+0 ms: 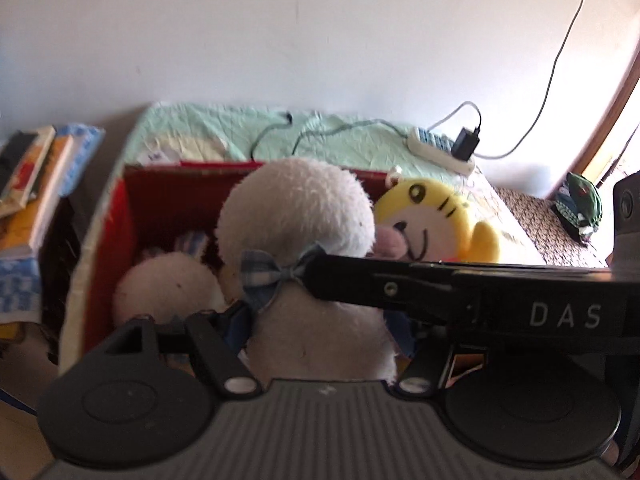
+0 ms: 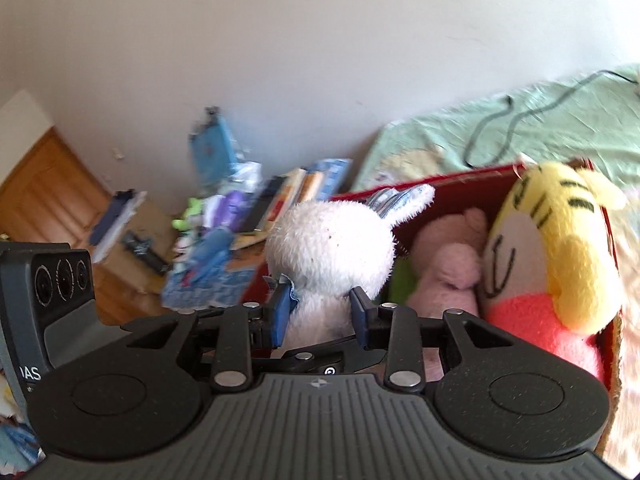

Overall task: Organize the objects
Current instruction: 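Lower the white bunny into the box and open the right gripper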

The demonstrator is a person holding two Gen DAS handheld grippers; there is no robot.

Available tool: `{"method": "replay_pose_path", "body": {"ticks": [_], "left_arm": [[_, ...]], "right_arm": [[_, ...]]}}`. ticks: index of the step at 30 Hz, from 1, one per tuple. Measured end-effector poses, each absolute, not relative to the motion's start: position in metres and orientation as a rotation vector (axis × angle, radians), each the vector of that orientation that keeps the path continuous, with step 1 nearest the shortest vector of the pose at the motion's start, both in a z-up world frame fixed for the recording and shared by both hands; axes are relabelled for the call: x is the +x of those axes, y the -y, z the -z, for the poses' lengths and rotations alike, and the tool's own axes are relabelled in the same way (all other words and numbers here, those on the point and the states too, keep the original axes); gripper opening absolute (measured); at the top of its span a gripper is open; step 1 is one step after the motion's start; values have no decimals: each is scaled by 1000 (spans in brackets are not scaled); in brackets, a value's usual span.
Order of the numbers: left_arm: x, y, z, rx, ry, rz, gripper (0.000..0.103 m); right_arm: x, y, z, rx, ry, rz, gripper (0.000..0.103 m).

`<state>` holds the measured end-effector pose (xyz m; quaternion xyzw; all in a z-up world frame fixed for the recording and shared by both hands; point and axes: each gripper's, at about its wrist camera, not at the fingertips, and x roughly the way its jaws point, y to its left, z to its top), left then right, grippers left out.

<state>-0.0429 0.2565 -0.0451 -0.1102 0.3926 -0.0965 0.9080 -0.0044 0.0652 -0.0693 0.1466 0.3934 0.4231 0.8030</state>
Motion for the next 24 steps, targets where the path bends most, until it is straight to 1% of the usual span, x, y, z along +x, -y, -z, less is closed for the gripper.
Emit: {"method": "replay_pose_path", "body": {"ticks": [5, 9, 10, 11, 13, 14, 18, 20, 21, 24], "left_arm": [[-32, -258, 58, -206, -853, 243, 66], [-31, -259, 64, -180, -864, 257, 68], [-31, -259, 64, -180, -868, 262, 72], [-31, -261, 63, -187, -869, 269, 80], [-32, -264, 62, -201, -869, 277, 84], [-34, -265, 60, -199, -870, 273, 84], [-40, -269, 52, -183, -854, 262, 84], [-43, -271, 49, -182, -850, 255, 84], [-44, -271, 49, -181, -854, 253, 82], [-45, -274, 50, -181, -863, 227, 82]], "right_arm": [[3, -68, 85, 282, -900, -800, 35], [5, -65, 93, 325, -916, -794, 35], [4, -66, 93, 322, -918, -793, 36], [4, -67, 93, 321, -921, -791, 36], [5, -67, 92, 326, -932, -787, 37], [5, -67, 92, 329, -937, -785, 39], [2, -75, 89, 315, -934, -785, 39], [-3, -87, 84, 238, -905, -792, 38], [-6, -93, 83, 193, -888, -793, 38], [0, -99, 86, 162, -902, -799, 38]]}}
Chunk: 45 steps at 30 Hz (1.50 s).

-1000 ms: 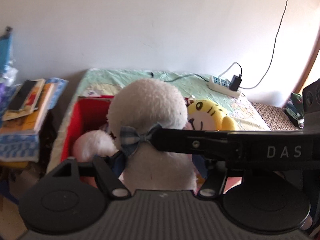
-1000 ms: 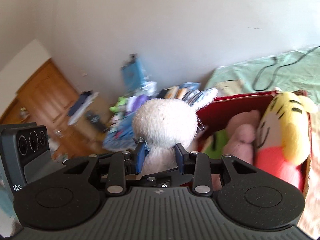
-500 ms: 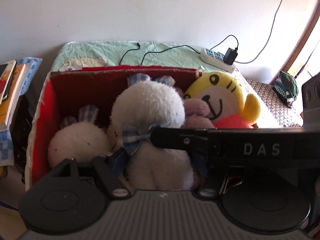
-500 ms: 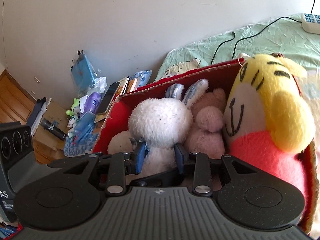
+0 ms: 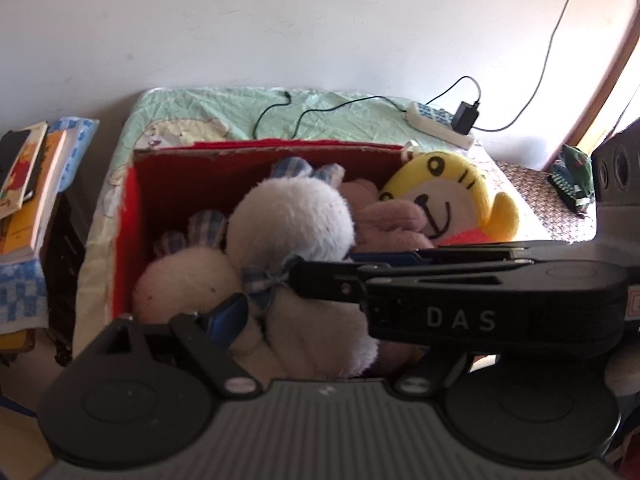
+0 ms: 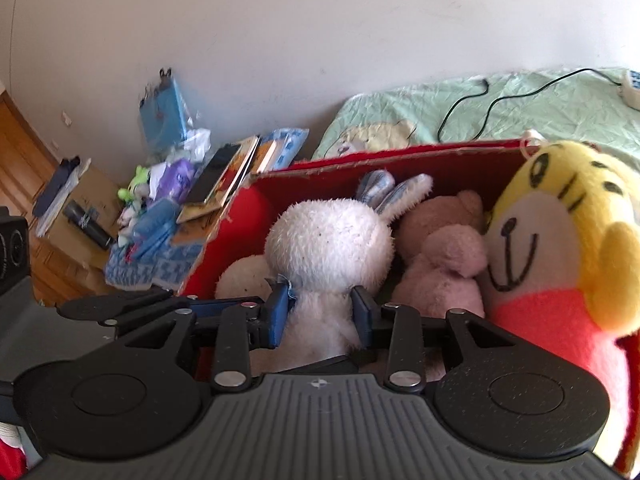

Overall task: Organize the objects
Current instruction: 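Lower the white bunny into the box and open the right gripper, then withdraw the right gripper up and away from the box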

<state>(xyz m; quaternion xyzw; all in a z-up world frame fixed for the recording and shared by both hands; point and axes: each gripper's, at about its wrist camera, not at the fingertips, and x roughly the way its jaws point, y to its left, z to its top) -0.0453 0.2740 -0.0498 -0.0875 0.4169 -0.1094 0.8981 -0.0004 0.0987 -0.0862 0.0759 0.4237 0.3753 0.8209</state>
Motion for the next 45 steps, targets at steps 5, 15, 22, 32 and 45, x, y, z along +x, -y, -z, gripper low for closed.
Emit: {"method": "replay_pose_path", "body": {"ticks": [5, 15, 22, 32, 45], "left_arm": [[-48, -269, 44, -154, -857, 192, 84], [-51, -260, 34, -114, -890, 79, 88], [-59, -240, 22, -68, -904, -45, 91], [-79, -188, 3, -90, -881, -137, 101], [-97, -93, 14, -9, -943, -175, 101]], "right_arm": [[3, -86, 87, 236, -902, -778, 40], [-19, -47, 60, 358, -841, -656, 47], [-33, -31, 44, 281, -800, -596, 59], [-48, 15, 27, 168, -756, -517, 65], [-64, 92, 39, 142, -783, -365, 66]]}}
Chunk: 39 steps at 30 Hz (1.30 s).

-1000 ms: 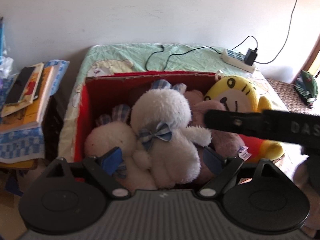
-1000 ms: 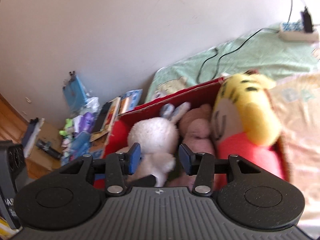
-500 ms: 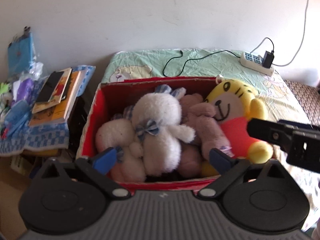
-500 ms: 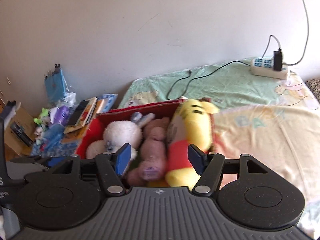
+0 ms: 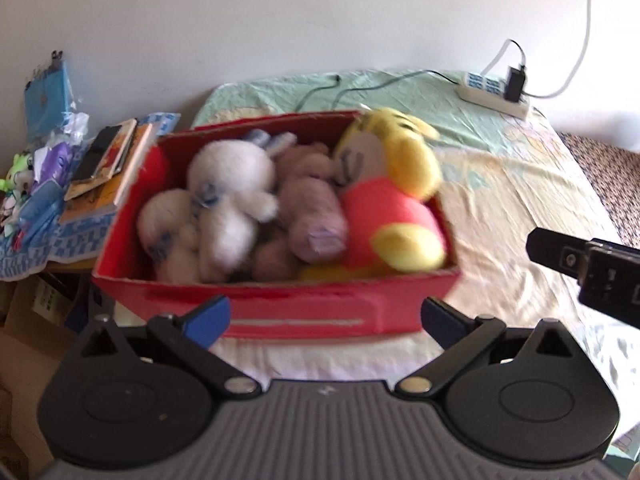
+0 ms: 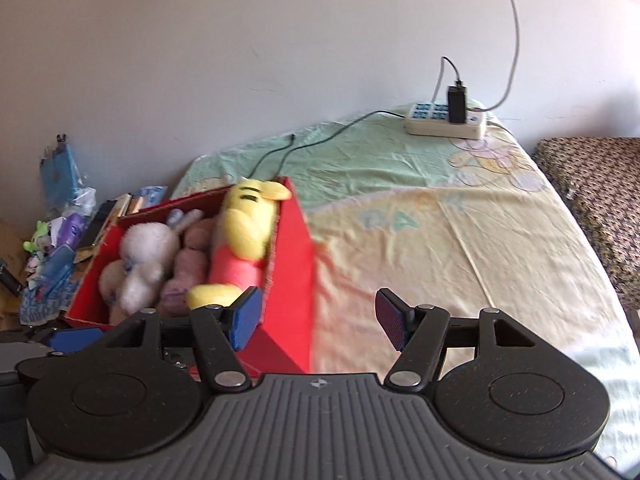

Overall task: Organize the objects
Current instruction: 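Withdraw the right gripper up and away from the box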

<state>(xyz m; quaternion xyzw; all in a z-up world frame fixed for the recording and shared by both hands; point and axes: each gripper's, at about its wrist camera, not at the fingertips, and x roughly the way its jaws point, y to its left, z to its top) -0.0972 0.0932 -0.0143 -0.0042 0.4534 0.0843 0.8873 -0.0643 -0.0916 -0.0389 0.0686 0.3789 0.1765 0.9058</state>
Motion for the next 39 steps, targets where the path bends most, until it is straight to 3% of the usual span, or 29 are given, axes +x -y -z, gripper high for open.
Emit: {"method": "replay_pose_path", "body": {"ticks": [10, 20, 39], "left_arm": [[-102, -37, 21, 69, -975, -114, 101], [-100, 3, 28, 103, -973, -66, 101], [-93, -59, 31, 85, -1016, -69, 101]], "right_arm": [[-77, 140, 53, 143, -819, -192, 69], [-79, 171, 57, 160, -819, -74, 78], [-74, 117, 61, 143, -857, -44, 79]]}}
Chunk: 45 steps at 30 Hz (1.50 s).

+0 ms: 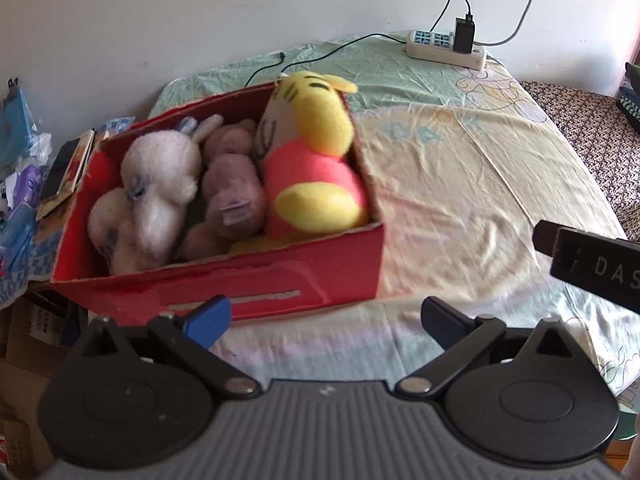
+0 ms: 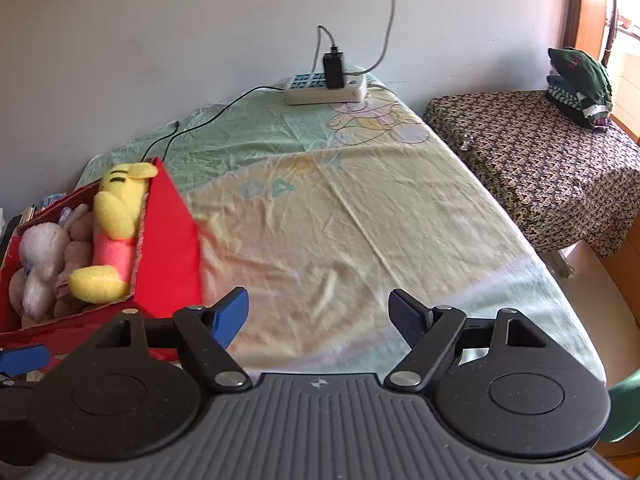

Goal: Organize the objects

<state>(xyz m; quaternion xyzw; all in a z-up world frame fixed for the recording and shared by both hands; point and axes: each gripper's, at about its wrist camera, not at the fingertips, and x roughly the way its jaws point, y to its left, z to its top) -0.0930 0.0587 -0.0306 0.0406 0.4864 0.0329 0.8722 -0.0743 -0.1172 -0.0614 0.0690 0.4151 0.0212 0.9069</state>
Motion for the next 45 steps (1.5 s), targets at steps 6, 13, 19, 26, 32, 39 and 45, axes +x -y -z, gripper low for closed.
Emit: {"method": "replay_pose_path", "body": {"ticks": [6, 13, 19, 26, 32, 39, 45], "left_arm": [[-95, -101, 34, 95, -1021, -77, 101], [-94, -138, 37, 71, -1030, -98, 101], [-94, -149, 34, 37, -1024, -128, 101], [-95, -149, 30, -7, -1035, -191, 101], [-97, -143, 34, -30, -1068, -229, 101], [-102, -135, 47, -34, -1124, -258, 101], [-109, -132, 47, -30, -1125, -282, 101]], "right_arm": [[-76, 82, 65, 155, -863, -22, 79], [-80, 49, 73, 139, -884, -38, 79], [-76, 35, 69, 108, -883, -83, 79], [-71, 35, 62, 75, -877, -144, 79], [-72, 36, 63, 51, -889, -210, 79], [-69, 43, 77, 55, -923, -245, 79], [-69, 44, 80, 65, -941, -272, 79]]}}
